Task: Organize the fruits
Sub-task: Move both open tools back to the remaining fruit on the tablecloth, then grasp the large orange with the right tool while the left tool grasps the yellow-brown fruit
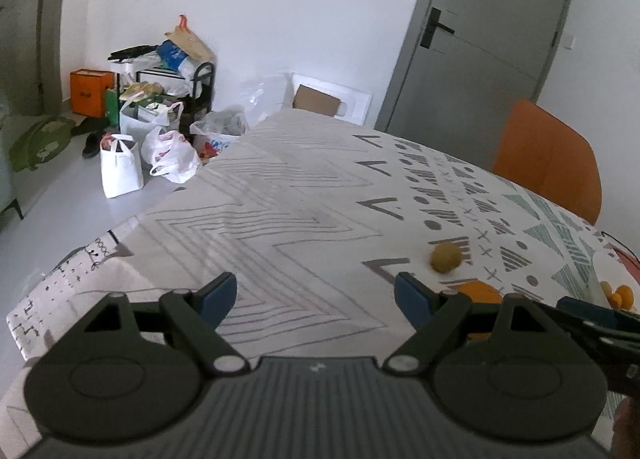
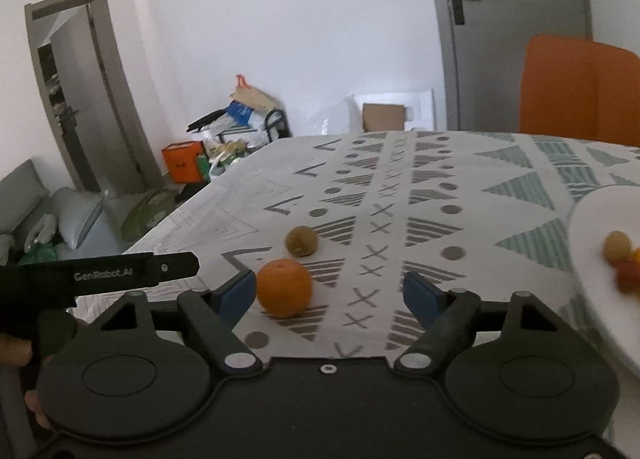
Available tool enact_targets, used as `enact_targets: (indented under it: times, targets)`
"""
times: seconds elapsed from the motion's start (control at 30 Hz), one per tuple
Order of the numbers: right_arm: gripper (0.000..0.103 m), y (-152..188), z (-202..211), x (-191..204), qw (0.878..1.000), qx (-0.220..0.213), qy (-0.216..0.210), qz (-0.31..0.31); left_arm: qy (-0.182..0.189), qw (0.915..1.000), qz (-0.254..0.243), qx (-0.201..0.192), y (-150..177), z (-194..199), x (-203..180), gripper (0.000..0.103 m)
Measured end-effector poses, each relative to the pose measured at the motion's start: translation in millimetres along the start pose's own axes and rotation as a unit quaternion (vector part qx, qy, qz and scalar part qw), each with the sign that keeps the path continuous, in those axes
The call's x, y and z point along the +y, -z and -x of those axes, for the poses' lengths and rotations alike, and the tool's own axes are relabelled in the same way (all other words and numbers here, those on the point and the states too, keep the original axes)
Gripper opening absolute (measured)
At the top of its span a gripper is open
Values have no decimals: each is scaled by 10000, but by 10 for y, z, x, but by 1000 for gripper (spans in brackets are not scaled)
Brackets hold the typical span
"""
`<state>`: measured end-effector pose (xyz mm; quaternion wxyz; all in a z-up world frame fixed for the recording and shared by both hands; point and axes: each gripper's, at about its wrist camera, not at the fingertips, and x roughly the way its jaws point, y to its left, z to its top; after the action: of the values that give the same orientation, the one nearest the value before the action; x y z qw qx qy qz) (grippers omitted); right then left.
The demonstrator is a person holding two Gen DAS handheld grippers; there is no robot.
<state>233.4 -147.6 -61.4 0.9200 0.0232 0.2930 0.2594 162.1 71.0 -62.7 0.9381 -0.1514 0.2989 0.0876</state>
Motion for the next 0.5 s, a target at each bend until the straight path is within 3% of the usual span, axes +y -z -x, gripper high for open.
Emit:
enact_targets:
  times: [0.17,0.23,0.27,0.3,0.5]
  targets:
    - [74,-12,-177,91,9997,209,-141,68,-26,10000,52,-2,-24,-1,90,85]
    - [58,18,-267,104,9994,294,-191,68,-15,10000,72,8,-34,-9,107,85]
    - [40,38,-290,81,9989,335,-325,17,-16,10000,56,14,-35,-14,102,85]
    - [36,65,-314,62,9982,372,-458,-87,-15,10000,20,20,-39,-20,93,85]
    - [36,65,-142,-21,9997,73,-233,-68,51,9998,-162,-38,-40,-68,-60,85]
